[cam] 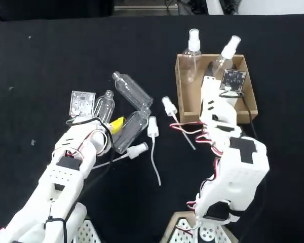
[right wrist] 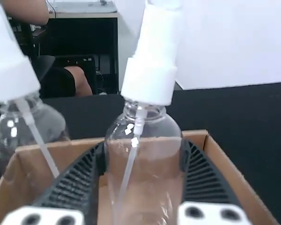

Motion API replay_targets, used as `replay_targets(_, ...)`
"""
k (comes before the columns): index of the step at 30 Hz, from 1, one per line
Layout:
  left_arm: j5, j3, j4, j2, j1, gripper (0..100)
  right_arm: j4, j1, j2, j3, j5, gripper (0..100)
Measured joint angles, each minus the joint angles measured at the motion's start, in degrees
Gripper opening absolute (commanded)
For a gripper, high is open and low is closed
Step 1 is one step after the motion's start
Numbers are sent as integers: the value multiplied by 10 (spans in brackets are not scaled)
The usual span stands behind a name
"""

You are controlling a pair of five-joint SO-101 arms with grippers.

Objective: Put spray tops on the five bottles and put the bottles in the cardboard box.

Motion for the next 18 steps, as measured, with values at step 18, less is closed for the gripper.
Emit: replay_targets(18, 0, 0, 0, 0, 0, 263, 0, -6, -1, 10, 0, 161)
